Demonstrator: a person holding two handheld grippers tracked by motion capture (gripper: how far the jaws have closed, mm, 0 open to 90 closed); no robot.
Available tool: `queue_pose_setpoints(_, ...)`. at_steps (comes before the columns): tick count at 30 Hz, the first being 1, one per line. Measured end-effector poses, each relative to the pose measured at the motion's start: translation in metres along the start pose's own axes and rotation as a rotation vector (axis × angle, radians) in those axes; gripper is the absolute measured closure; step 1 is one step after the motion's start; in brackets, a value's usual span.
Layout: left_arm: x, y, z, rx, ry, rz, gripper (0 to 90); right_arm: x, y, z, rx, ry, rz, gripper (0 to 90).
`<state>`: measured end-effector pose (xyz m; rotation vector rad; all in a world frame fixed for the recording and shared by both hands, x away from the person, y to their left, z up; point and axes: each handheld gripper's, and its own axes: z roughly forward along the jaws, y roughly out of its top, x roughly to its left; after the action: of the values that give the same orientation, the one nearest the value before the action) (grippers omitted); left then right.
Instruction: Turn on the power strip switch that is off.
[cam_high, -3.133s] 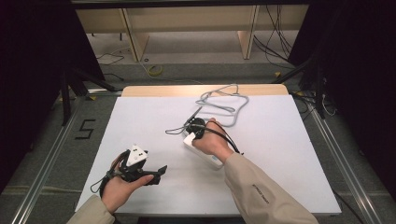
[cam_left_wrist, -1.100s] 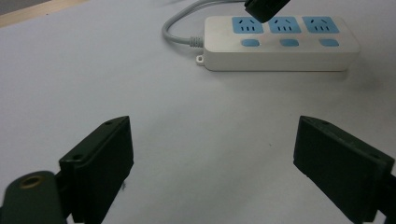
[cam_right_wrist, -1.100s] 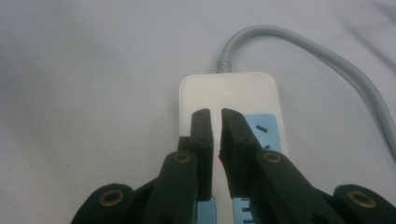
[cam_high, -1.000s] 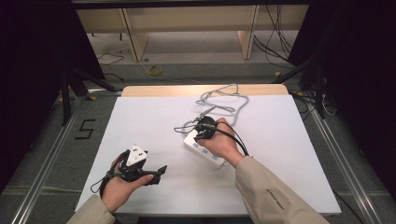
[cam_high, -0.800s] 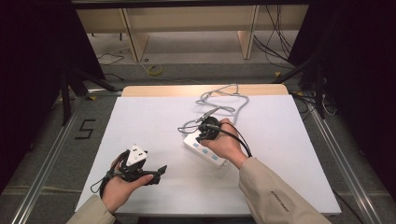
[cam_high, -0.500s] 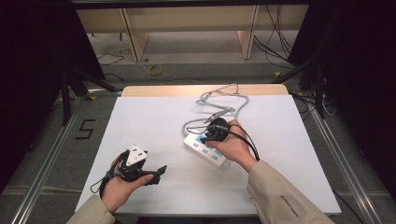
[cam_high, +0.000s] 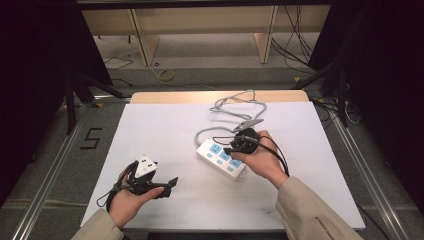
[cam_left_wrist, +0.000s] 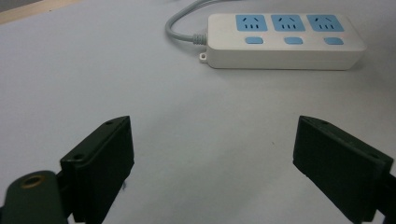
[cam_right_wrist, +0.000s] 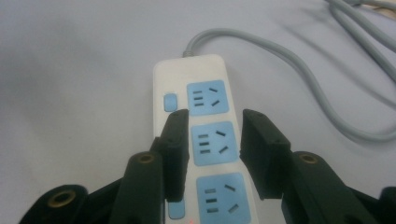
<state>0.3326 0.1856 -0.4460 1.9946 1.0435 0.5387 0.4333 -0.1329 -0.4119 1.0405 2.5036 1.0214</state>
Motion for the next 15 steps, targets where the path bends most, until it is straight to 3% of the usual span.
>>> queue_pose_setpoints(15, 0.0, -0.001, 0.0, 0.002, 0.003, -0.005, 12.1, -0.013, -0.022, -0.029, -0.043, -0.038, 0.034, 55.7)
